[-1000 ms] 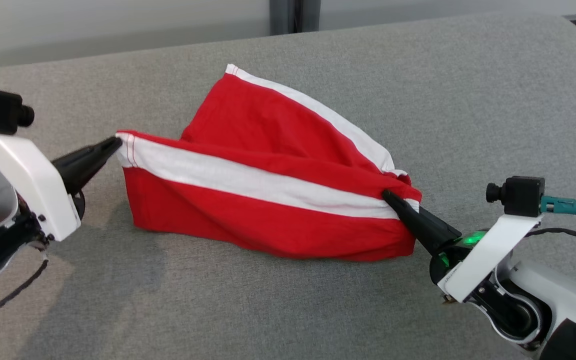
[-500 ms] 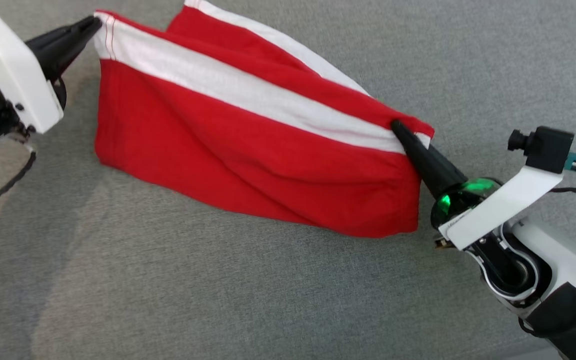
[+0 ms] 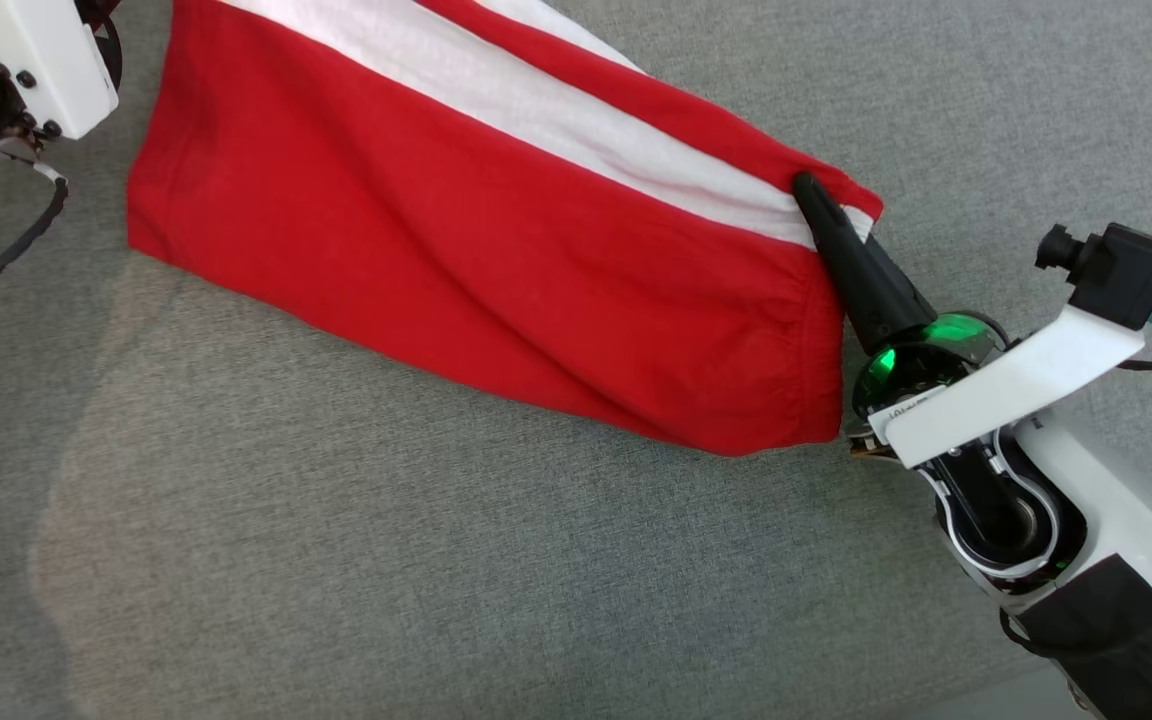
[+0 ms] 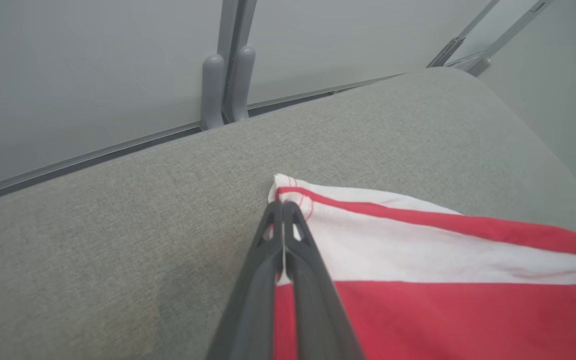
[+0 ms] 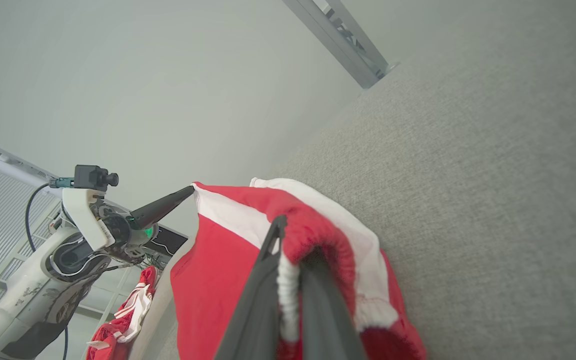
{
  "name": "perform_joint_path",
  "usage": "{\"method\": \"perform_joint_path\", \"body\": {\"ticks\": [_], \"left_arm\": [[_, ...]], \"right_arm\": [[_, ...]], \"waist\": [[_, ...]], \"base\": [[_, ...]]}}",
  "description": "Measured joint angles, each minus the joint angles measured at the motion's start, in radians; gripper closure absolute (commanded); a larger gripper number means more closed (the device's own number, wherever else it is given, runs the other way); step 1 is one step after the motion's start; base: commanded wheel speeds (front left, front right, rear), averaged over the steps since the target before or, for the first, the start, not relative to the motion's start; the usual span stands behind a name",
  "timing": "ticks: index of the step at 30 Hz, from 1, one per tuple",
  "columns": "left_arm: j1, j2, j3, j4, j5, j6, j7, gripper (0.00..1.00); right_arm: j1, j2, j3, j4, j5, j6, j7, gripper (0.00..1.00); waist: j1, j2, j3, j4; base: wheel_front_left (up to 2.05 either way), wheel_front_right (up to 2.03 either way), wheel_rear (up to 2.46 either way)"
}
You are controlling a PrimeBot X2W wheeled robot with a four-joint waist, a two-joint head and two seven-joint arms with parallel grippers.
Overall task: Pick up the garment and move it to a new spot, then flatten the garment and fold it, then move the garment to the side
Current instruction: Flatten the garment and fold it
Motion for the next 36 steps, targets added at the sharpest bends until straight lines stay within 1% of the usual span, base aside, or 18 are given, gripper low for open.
{"method": "perform_joint_path", "body": {"ticks": [10,14,16,20,21,22,23,24,25,29,36], "left_arm": [[-0.077,-0.047,-0.020,0.109,0.018,-0.024,0.008,1.00],[-0.097,-0.052,-0.028,0.136,0.018,-0.028,0.008,1.00],[-0.100,-0.055,-0.031,0.149,0.015,-0.031,0.008,1.00],[-0.103,-0.056,-0.045,0.172,0.015,-0.031,0.010,1.00],[-0.108,-0.057,-0.047,0.176,0.013,-0.031,0.010,0.99],[-0.112,-0.059,-0.048,0.176,0.006,-0.031,0.011,0.82],[-0.112,-0.060,-0.050,0.173,-0.005,-0.033,0.018,0.37],[-0.112,-0.060,-0.055,0.168,-0.013,-0.033,0.025,0.00],[-0.112,-0.059,-0.060,0.162,-0.019,-0.033,0.027,0.00],[-0.109,-0.036,-0.076,0.136,-0.042,-0.034,0.039,0.00],[-0.074,0.015,-0.107,0.116,-0.089,-0.034,0.081,0.00]], "right_arm": [[-0.008,0.059,-0.031,0.001,-0.049,0.000,0.000,1.00],[-0.012,0.069,-0.035,0.000,-0.055,0.000,-0.001,1.00],[-0.013,0.075,-0.037,0.001,-0.058,0.001,-0.001,0.96],[-0.022,0.084,-0.029,0.009,-0.065,0.001,-0.001,0.83],[-0.023,0.086,-0.027,0.010,-0.065,0.001,-0.002,0.78],[-0.023,0.087,-0.025,0.012,-0.066,0.001,-0.002,0.67],[-0.024,0.087,-0.024,0.014,-0.066,0.001,-0.002,0.55],[-0.025,0.088,-0.022,0.017,-0.066,0.001,-0.002,0.18],[-0.026,0.088,-0.021,0.019,-0.066,0.001,-0.003,0.00],[-0.024,0.081,-0.005,0.033,-0.062,0.000,-0.002,0.00],[-0.023,0.039,0.067,0.068,-0.017,0.001,-0.002,0.00]], "waist": [[0.0000,0.0000,0.055,-0.038],[0.0000,0.0000,0.068,-0.050],[0.0000,0.0000,0.073,-0.054],[0.0000,0.0000,0.079,-0.062],[0.0000,0.0000,0.080,-0.063],[0.0000,0.0000,0.080,-0.064],[0.0000,0.0000,0.080,-0.065],[0.0000,0.0000,0.079,-0.065],[0.0000,0.0000,0.078,-0.065],[0.0000,0.0000,0.064,-0.065],[0.0000,0.0000,0.013,-0.068]], "base": [[0.00,0.00,0.00],[0.00,0.00,0.00],[0.00,0.00,0.00],[0.00,0.00,0.00],[0.00,0.00,0.00],[0.00,0.00,0.00],[0.00,0.00,0.00],[0.00,0.00,0.00],[0.00,0.00,0.00],[0.00,0.00,0.00],[0.00,0.00,0.00]]}}
